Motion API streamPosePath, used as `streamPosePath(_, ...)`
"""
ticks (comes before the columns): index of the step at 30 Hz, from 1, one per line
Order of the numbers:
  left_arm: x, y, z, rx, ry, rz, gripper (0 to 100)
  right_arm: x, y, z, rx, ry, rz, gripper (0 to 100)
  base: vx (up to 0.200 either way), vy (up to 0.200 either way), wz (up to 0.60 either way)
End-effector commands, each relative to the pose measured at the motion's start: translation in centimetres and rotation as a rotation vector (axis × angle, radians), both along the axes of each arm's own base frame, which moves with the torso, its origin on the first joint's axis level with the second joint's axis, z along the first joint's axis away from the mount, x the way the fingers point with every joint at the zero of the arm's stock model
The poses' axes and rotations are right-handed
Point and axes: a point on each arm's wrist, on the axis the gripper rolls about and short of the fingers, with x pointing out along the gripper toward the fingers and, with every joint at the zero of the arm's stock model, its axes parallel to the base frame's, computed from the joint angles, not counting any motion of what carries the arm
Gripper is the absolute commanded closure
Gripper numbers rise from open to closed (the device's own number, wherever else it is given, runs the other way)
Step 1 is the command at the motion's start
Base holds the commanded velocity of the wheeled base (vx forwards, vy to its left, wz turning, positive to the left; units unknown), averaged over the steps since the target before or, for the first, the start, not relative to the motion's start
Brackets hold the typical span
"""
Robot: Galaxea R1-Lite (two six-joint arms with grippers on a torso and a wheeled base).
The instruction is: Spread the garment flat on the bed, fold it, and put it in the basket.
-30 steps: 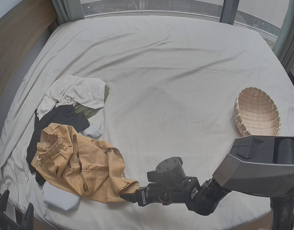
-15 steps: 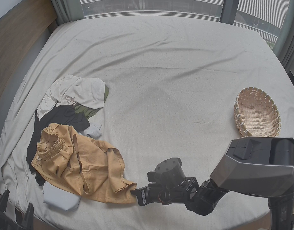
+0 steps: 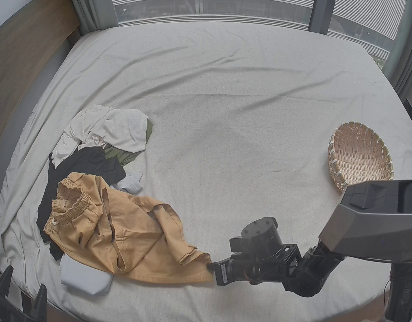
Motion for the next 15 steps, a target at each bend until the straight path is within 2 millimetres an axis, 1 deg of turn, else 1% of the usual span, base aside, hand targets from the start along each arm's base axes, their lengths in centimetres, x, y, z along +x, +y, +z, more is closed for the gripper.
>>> streamPosePath(1, 0.0, 0.0, -0.5, 0.001, 0.003, 0.0, 0, 0.2, -1.8, 1.4, 0.006, -0.018, -0.037, 100, 0.0, 0.0, 0.0)
streamPosePath(2, 0.0, 0.0, -0.5, 0.001, 0.004, 0.0, 0, 0.2, -1.8, 1.4, 0.006, -0.018, -0.038, 100, 0.0, 0.0, 0.0)
streamPosePath(3, 0.0, 0.0, -0.5, 0.001, 0.003, 0.0, 0, 0.2, -2.5, 1.6, 0.005, -0.016, -0.051, 100, 0.0, 0.0, 0.0)
streamPosePath(8, 0.0, 0.0, -0.5, 0.001, 0.004, 0.0, 0, 0.3, -3.7, 2.0, -0.006, -0.027, -0.068, 100, 0.0, 0.0, 0.0)
streamPosePath(15, 0.0, 0.0, -0.5, 0.001, 0.004, 0.0, 0, 0.4, -4.3, 2.1, -0.014, -0.029, -0.079, 100, 0.0, 0.0, 0.0)
